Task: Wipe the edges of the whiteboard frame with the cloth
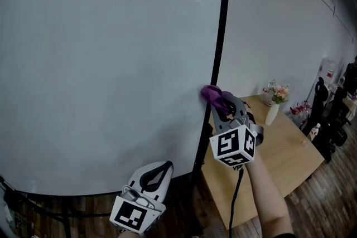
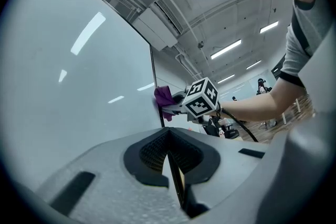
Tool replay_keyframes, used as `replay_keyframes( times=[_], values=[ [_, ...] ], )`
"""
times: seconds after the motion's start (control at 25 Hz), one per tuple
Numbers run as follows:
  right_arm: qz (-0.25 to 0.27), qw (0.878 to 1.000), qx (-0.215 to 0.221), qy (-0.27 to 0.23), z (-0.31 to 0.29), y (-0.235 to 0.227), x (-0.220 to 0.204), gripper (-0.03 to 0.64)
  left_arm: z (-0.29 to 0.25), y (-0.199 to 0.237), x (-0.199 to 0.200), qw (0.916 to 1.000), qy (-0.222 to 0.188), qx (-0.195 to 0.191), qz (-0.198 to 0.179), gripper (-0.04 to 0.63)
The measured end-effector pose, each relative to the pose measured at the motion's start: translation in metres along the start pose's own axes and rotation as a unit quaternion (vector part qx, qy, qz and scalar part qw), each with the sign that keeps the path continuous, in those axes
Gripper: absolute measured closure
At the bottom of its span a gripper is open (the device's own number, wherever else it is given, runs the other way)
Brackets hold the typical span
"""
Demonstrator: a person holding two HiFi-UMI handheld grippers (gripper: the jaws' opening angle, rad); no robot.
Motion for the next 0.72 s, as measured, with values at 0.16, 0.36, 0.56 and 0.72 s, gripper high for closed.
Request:
replay_keyframes(
  times=[0.16, 0.36, 0.56, 0.72],
  values=[
    [0.001, 1.000, 0.004, 0.010, 0.003, 0.012, -0.007, 0.548, 0.004, -0.001, -0.004, 1.0000, 0.000, 0.001, -0.001, 0.578],
    [-0.008, 1.000, 0.012, 0.018, 0.002, 0.028, -0.017, 0.548, 0.005, -0.001, -0.008, 0.9999, 0.010, -0.004, 0.006, 0.578],
    [-0.015, 0.999, 0.020, 0.028, 0.005, 0.046, -0.030, 0.548, 0.008, -0.003, -0.013, 0.9999, 0.007, -0.008, 0.008, 0.578],
    [-0.016, 0.999, 0.027, 0.036, 0.004, 0.057, -0.038, 0.548, 0.007, -0.004, -0.016, 0.9998, 0.011, -0.012, 0.008, 0.578]
  ],
)
Point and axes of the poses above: the fingertips, and each gripper's own axes: z backward along the fingers, y to its left, x out of its top, the point moved 7 cm from there along z, backward along the fingers, and after that the axes turned 3 degrees about -z, right-handed, at the moved point
